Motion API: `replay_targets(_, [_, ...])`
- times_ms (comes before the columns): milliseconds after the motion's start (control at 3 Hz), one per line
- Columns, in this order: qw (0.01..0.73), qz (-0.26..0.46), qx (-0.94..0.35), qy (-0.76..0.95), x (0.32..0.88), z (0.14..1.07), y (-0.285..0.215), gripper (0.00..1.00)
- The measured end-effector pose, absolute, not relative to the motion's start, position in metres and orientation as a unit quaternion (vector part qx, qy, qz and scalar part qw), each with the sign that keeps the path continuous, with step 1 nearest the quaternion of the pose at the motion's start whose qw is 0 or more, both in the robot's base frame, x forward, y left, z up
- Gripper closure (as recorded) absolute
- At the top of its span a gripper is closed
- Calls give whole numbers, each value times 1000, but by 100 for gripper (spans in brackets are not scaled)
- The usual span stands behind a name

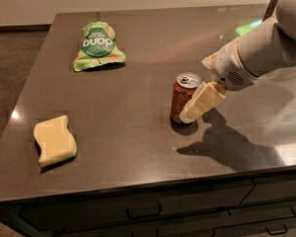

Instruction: Move coke can near green rice chip bag

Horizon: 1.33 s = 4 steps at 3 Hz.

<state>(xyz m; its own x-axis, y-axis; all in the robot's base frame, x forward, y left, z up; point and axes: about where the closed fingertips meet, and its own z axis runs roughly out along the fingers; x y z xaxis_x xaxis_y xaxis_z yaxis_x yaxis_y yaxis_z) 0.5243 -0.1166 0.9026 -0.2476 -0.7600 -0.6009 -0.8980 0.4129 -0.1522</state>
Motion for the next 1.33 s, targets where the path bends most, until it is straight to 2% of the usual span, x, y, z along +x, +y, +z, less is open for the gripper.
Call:
replay_targets(333, [311,119,-531,779,527,904,-115,16])
replay_targets(1333, [313,135,-541,769,551,922,-104,85])
